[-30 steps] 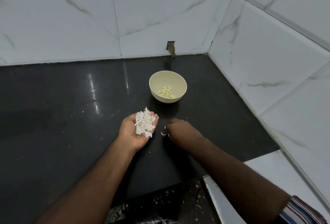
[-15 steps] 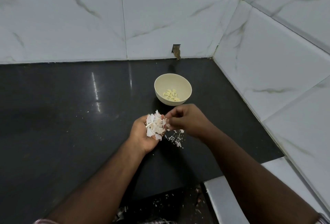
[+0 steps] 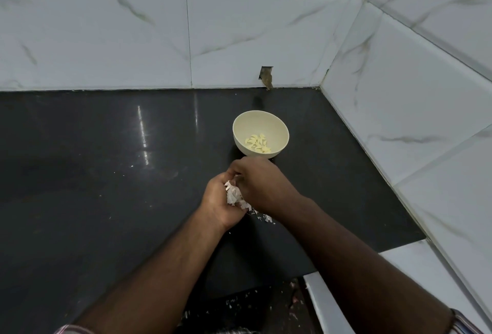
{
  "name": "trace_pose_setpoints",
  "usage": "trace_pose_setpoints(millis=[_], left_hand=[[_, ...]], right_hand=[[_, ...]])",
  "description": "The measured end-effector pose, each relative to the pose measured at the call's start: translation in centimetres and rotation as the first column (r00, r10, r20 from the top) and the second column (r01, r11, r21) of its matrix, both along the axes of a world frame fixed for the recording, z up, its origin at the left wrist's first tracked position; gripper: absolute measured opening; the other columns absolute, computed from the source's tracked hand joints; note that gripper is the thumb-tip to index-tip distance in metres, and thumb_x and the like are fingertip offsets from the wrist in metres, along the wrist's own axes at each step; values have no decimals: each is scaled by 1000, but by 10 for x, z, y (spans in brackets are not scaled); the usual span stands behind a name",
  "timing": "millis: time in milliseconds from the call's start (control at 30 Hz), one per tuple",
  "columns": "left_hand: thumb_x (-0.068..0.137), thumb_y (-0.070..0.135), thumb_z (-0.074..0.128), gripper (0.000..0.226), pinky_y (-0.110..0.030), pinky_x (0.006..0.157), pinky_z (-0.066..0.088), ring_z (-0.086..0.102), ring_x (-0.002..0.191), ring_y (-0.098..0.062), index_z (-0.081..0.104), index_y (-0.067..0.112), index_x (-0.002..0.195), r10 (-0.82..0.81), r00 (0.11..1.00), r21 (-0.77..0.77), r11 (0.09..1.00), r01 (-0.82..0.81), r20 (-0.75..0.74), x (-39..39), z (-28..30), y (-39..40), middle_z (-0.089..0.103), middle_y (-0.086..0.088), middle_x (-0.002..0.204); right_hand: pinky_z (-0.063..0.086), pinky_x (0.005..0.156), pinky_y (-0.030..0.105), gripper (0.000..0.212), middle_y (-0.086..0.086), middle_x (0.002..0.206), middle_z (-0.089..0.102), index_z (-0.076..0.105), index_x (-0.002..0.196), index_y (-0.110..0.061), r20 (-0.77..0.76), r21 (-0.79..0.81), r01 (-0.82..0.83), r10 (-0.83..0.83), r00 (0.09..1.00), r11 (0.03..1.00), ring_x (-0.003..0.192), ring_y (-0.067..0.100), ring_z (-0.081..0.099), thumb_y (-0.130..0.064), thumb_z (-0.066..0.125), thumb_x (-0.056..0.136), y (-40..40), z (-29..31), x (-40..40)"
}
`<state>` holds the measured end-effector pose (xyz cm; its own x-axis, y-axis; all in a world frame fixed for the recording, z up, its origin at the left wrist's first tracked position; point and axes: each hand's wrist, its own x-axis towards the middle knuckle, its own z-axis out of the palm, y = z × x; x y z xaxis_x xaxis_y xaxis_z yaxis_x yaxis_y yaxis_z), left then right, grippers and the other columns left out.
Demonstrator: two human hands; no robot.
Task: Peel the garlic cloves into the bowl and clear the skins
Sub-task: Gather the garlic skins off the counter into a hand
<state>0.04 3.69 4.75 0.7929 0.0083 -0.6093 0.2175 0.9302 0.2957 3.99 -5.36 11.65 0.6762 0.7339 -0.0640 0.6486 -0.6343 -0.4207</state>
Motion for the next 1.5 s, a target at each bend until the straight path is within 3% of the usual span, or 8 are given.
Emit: trace_pose_setpoints(millis=[167, 367, 533, 933, 1067, 1267, 1400, 1500], left_hand=[[101, 16, 37, 56, -25, 50, 56, 70, 54, -20, 72, 8, 58, -17, 999, 4, 1000, 17, 45, 0, 1, 0, 68, -6, 62], [76, 15, 52, 23, -30, 57, 61, 73, 63, -26, 71, 3, 76, -29, 997, -12, 999, 30, 73, 2, 4, 0, 73, -13, 74], [78, 13, 54, 23, -34, 92, 49, 70, 84, -27, 74, 2, 84, -24, 996, -51, 998, 29, 87, 5, 1, 2, 71, -13, 94], [93, 11, 43, 38, -31, 66, 62, 75, 73, -26, 76, 2, 77, -47, 994, -63, 997, 54, 102, 5, 2, -2, 74, -13, 83], [95, 13, 44, 29, -35, 75, 62, 71, 83, -28, 69, -2, 95, -2, 997, -88, 996, 8, 72, 7, 1, 4, 72, -15, 92], [96, 12, 48, 28, -44, 71, 63, 72, 91, -32, 72, -4, 98, 152, 988, -96, 983, -153, -18, -2, -3, 37, 74, -16, 99], [98, 13, 48, 28, -42, 71, 63, 73, 93, -32, 71, -2, 104, 182, 983, -90, 979, -184, -31, -10, -4, 47, 74, -16, 104], [98, 14, 47, 29, -41, 72, 63, 73, 92, -31, 70, -2, 106, 180, 983, -67, 981, -181, -30, -13, -5, 52, 73, -15, 108]], right_hand=[[51, 81, 33, 32, 1, 105, 69, 71, 109, -20, -51, 44, 23, -21, 998, 999, 96, 18, 63, -3, 52, 89, -2, 4, 2], [50, 88, 30, 28, -5, 106, 74, 76, 108, -23, -67, 70, -1, 6, 998, 998, 99, 11, 66, -9, 63, 87, -8, 5, 8], [39, 71, 8, 22, -17, 82, 64, 78, 98, -22, -34, 239, 78, -72, 997, 968, 76, -5, 55, -10, 72, 82, -15, 6, 11], [43, 83, 8, 21, -7, 99, 75, 79, 103, -21, -103, 388, 75, -38, 994, 919, 96, 3, 63, -10, 74, 85, -21, -9, 9], [55, 86, 26, 22, -10, 99, 75, 77, 107, -21, -236, 536, 327, -233, 943, 778, 93, 2, 69, -11, 72, 88, -43, -20, 17], [27, 116, 30, 69, 3, 155, 40, 43, 149, -14, -123, 30, 420, -414, 902, 907, 145, 16, 33, -55, 56, 95, -89, -92, -4], [3, 124, 37, 94, 11, 164, 21, 27, 155, -8, 14, -18, 423, -423, 906, 906, 154, 24, 9, -73, 26, 88, -54, -118, -11], [7, 126, 40, 81, 15, 162, 27, 31, 154, -4, 40, 34, 265, -266, 963, 964, 153, 29, 16, -60, 32, 94, -11, -124, -20]])
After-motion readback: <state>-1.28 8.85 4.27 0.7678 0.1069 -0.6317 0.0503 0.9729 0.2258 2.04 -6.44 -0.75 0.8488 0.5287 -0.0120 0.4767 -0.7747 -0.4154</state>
